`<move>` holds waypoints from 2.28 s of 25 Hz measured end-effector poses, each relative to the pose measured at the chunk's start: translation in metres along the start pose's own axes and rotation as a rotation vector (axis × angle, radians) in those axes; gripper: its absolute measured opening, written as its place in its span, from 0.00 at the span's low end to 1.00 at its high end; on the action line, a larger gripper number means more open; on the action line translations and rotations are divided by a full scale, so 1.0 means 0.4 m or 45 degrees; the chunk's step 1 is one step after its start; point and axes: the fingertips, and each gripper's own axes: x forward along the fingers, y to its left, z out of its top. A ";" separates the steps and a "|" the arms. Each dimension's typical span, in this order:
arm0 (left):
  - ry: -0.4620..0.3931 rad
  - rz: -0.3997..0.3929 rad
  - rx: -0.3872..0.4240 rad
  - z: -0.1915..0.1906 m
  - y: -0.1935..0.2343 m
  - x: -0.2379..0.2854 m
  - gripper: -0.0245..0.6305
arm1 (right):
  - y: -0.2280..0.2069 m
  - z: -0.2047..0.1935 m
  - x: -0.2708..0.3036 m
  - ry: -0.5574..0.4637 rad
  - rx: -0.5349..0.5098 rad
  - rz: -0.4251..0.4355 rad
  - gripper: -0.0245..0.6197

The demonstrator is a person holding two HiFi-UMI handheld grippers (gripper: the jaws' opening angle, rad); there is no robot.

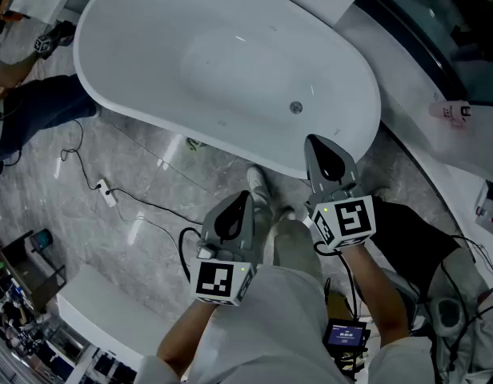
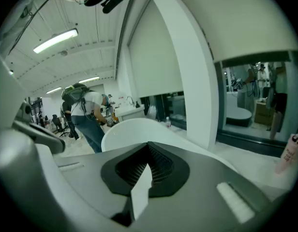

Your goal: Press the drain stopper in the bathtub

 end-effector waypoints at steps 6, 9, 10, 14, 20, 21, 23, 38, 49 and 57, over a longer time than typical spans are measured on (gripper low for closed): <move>-0.187 -0.043 0.072 0.048 -0.265 -0.297 0.04 | 0.172 0.160 -0.484 -0.176 -0.116 -0.096 0.04; -0.173 -0.070 0.104 -0.034 -0.395 -0.437 0.04 | 0.255 0.091 -0.686 -0.206 -0.090 -0.113 0.04; -0.159 -0.084 0.110 -0.063 -0.430 -0.467 0.04 | 0.274 0.072 -0.741 -0.219 -0.086 -0.123 0.03; -0.104 -0.195 0.105 -0.157 -0.528 -0.566 0.04 | 0.389 0.024 -0.897 -0.262 -0.044 -0.115 0.03; -0.086 -0.311 0.241 -0.211 -0.609 -0.627 0.04 | 0.429 -0.058 -1.027 -0.267 0.033 -0.215 0.03; -0.100 -0.314 0.245 -0.203 -0.609 -0.635 0.04 | 0.430 -0.068 -1.029 -0.253 0.043 -0.229 0.03; -0.118 -0.314 0.234 -0.189 -0.591 -0.644 0.04 | 0.440 -0.079 -1.018 -0.234 0.060 -0.249 0.03; -0.152 -0.418 0.258 -0.103 -0.290 -0.703 0.04 | 0.559 0.004 -0.845 -0.291 0.045 -0.434 0.03; -0.085 -0.447 0.239 -0.033 -0.379 -0.436 0.04 | 0.288 0.036 -0.726 -0.253 0.086 -0.438 0.03; -0.092 -0.353 0.251 0.138 -0.446 -0.150 0.04 | 0.004 0.133 -0.550 -0.196 0.074 -0.278 0.03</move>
